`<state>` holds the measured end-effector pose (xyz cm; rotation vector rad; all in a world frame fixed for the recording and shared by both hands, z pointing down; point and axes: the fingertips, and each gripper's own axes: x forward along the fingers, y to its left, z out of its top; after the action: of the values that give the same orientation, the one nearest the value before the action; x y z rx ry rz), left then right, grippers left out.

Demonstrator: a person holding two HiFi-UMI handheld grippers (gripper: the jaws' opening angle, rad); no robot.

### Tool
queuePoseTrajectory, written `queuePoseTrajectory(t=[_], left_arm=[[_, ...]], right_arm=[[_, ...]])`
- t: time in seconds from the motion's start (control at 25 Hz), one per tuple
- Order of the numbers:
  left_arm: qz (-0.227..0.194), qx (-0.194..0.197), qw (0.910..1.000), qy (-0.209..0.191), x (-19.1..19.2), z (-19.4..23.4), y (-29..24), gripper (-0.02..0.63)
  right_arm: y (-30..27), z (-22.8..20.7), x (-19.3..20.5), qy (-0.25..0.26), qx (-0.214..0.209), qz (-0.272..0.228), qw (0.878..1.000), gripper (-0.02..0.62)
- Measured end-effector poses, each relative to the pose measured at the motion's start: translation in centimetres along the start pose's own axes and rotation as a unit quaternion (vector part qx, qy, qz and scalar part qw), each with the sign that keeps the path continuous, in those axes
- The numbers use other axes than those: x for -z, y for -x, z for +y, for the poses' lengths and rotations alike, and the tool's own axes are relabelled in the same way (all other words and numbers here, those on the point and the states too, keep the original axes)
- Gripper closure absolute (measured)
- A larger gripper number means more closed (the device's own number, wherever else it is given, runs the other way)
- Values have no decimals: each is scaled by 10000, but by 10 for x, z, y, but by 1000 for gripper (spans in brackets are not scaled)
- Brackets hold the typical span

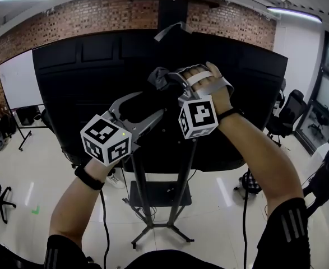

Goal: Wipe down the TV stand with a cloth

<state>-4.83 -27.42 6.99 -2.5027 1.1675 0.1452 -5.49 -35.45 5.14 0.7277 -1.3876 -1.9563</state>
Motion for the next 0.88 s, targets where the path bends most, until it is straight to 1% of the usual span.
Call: queuePoseTrajectory(t=[0.24, 0.36, 0.56, 0.88], left_arm=[[116, -31, 9996, 274, 32, 4, 18, 304], [173, -64, 9988, 456, 51, 2, 25, 304], [254, -85, 9972, 699, 77, -5, 30, 305], [457, -135, 9938, 1002, 122, -14, 42, 305]], right_arm=[[-5, 30, -16, 250, -204, 108, 9994, 578], [-4, 42, -30, 331, -228, 90, 9992, 578], [-3, 74, -48, 633, -292, 107, 9975, 578], [0, 119, -66, 628, -524, 66, 9966, 578]])
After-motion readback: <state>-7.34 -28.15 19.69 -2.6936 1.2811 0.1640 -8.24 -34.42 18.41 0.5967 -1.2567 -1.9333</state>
